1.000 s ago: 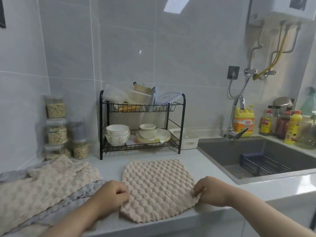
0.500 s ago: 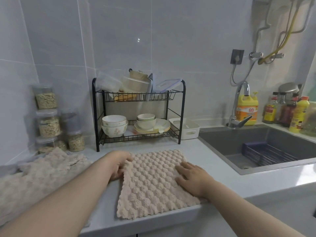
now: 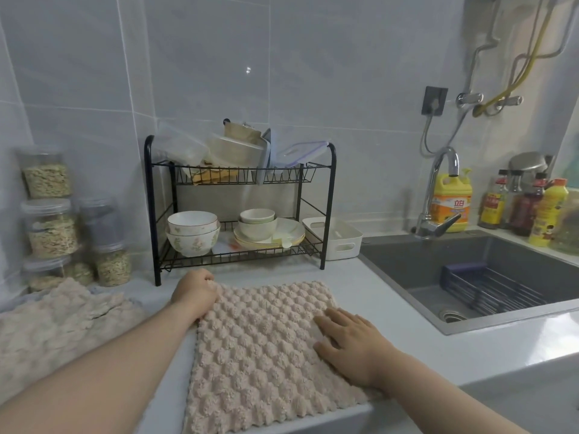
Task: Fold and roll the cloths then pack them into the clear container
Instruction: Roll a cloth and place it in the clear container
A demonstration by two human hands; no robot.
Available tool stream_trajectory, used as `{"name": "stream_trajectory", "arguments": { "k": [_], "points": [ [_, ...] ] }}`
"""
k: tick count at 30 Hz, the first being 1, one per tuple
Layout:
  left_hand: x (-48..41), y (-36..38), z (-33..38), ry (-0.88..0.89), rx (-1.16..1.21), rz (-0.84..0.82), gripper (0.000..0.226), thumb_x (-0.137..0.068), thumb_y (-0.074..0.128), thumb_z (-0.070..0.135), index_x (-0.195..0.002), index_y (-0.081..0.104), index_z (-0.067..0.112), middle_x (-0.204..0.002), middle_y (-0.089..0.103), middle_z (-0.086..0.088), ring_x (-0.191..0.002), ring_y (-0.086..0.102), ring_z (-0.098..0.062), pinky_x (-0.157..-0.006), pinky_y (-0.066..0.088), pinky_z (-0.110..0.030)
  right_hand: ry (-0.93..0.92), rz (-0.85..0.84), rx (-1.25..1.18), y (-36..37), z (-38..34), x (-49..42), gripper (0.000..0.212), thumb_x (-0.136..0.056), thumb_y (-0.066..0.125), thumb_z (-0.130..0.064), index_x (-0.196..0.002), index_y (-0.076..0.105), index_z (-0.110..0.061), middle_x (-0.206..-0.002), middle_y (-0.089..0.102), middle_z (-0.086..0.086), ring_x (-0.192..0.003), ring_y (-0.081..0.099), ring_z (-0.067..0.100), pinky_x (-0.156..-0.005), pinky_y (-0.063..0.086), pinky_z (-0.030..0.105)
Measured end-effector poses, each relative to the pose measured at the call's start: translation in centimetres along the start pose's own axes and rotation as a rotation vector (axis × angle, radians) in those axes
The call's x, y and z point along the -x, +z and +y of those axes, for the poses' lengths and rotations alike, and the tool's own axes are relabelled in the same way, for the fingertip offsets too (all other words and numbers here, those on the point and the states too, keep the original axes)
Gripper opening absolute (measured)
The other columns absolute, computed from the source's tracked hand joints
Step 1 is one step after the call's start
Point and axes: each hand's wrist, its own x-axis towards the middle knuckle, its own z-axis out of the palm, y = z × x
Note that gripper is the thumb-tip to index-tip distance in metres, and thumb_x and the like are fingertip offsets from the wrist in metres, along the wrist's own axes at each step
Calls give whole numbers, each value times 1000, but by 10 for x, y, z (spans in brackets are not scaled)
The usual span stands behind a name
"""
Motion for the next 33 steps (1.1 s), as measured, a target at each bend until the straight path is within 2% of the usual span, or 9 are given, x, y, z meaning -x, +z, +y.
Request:
{"name": "stream_trajectory", "arguments": {
  "k": [3, 6, 8, 12, 18, 22, 29, 31, 33],
  "points": [
    [-3, 7, -17, 158, -81, -7, 35, -90, 63, 16, -124, 57, 13, -121, 61, -10, -109, 56, -27, -86, 44, -31, 0, -61, 30, -6, 1, -5, 60, -92, 28, -63, -145, 31, -35, -149, 35, -9, -139, 30, 16, -114, 22, 37],
    [-12, 14, -22, 142, -50, 14, 43, -92, 61, 21, -132, 50, 13, -121, 59, -12, -108, 56, -26, -84, 43, -31, 54, -73, 54, -19, 5, -23, 51, -90, 31, -65, -124, 54, -34, -129, 51, -6, -118, 48, 21, -104, 35, 38],
    [-17, 14, -23, 119, 4, 39, 43, -94, 57, 25, -134, 50, 10, -117, 59, -11, -105, 56, -26, -82, 41, -30, 113, -3, 16, -26, 11, -47, 42, -95, 34, -52, -116, 61, -27, -122, 54, -2, -110, 52, 24, -96, 40, 37],
    [-27, 16, -28, 121, 21, 58, 37, -97, 50, 25, -129, 56, 7, -128, 59, -14, -115, 55, -30, -90, 42, -35, 249, 44, -108, -23, 28, -100, 38, -99, 39, -23, -132, 54, -13, -136, 52, 7, -123, 50, 28, -101, 43, 38],
    [-34, 17, -32, 117, 121, 57, 8, -90, 60, 13, -92, 68, 15, -96, 68, -5, -94, 62, -25, -84, 46, -33, 291, -19, -39, -12, 28, -143, 33, -97, 36, -18, -121, 55, -7, -127, 52, 17, -114, 52, 35, -92, 43, 36],
    [-32, 18, -32, 127, 182, 78, 7, -89, 64, 11, -87, 68, 17, -89, 66, 0, -87, 61, -20, -79, 43, -30, 358, 42, -207, -17, 22, -150, 30, -89, 46, -8, -112, 65, -3, -115, 61, 13, -105, 58, 30, -84, 52, 34],
    [-23, 12, -31, 175, 231, 171, 9, -89, 64, 13, -85, 71, 16, -88, 66, 1, -85, 60, -18, -72, 41, -29, 431, 320, -563, -31, 30, -133, 18, -83, 51, -1, -79, 63, -14, -74, 60, 3, -67, 56, 22, -51, 44, 26],
    [-16, 9, -26, 195, 212, 209, 10, -90, 62, 15, -86, 71, 16, -89, 67, 0, -84, 61, -19, -71, 43, -30, 467, 365, -727, -37, 32, -123, 15, -83, 56, 1, -78, 64, -11, -70, 63, 7, -62, 58, 23, -54, 55, 32],
    [-6, 4, -16, 170, 292, 210, 11, -91, 61, 14, -85, 69, 16, -83, 68, -2, -79, 64, -21, -68, 51, -33, 476, 394, -849, -44, 34, -112, 12, -82, 62, 4, -80, 66, -7, -74, 68, 13, -66, 66, 28, -68, 62, 43]
  ]
}}
